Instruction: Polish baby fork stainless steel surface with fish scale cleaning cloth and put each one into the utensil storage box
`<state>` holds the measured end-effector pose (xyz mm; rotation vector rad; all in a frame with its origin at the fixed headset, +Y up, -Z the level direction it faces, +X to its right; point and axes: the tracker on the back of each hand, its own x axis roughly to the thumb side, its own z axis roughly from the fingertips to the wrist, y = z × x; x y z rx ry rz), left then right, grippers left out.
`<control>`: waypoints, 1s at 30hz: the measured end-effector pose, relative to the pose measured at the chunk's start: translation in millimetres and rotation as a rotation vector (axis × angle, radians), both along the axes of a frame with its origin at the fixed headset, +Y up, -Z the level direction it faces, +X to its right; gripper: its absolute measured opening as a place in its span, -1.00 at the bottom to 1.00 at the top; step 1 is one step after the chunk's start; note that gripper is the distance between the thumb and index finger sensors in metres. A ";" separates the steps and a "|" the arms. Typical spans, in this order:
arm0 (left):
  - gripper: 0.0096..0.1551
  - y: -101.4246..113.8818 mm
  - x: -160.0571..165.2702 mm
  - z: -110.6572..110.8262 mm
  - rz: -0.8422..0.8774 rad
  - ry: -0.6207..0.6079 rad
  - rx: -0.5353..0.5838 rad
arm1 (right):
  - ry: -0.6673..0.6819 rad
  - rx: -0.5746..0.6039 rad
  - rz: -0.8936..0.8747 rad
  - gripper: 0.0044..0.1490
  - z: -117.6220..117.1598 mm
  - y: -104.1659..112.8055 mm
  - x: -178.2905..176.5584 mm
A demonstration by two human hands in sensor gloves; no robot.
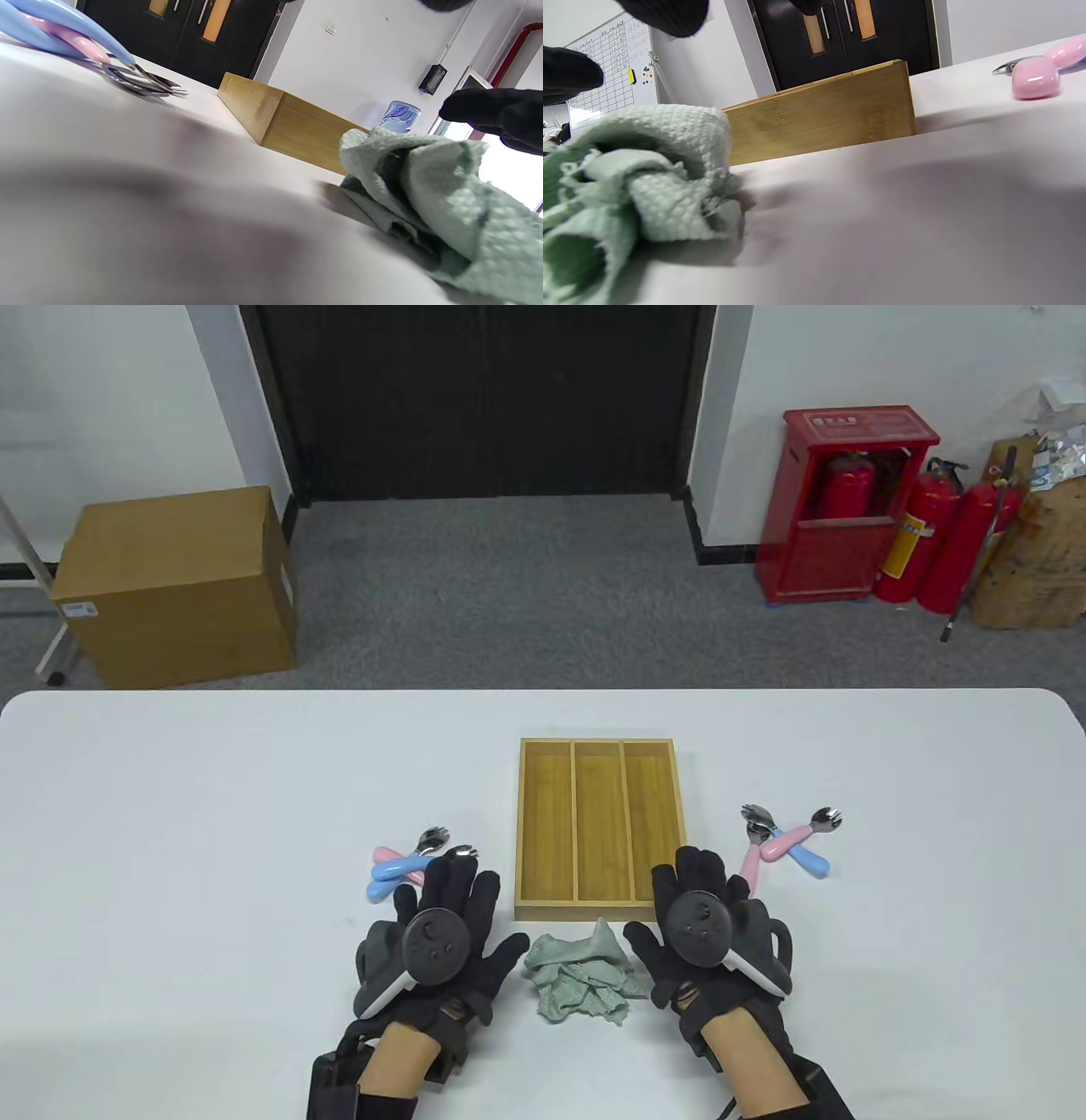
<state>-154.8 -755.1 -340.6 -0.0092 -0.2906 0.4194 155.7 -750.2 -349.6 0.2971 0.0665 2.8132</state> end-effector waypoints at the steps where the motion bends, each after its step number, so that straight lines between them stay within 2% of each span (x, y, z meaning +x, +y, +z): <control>1: 0.03 0.0 -0.4 -0.2 0.002 0.001 -0.001 | -0.001 -0.001 -0.002 0.03 0.0 -0.3 0.4; 21: 0.04 3.5 3.4 -2.2 0.043 -0.015 0.013 | -0.036 -0.014 -0.085 -0.01 -2.2 1.7 10.6; 25: 0.08 5.7 12.3 1.8 0.016 -0.052 0.023 | -0.035 -0.016 -0.084 -0.02 -1.4 1.5 11.1; 30: -0.02 5.5 35.2 4.3 -0.063 -0.094 0.018 | -0.036 -0.012 -0.090 -0.03 -2.2 1.6 11.3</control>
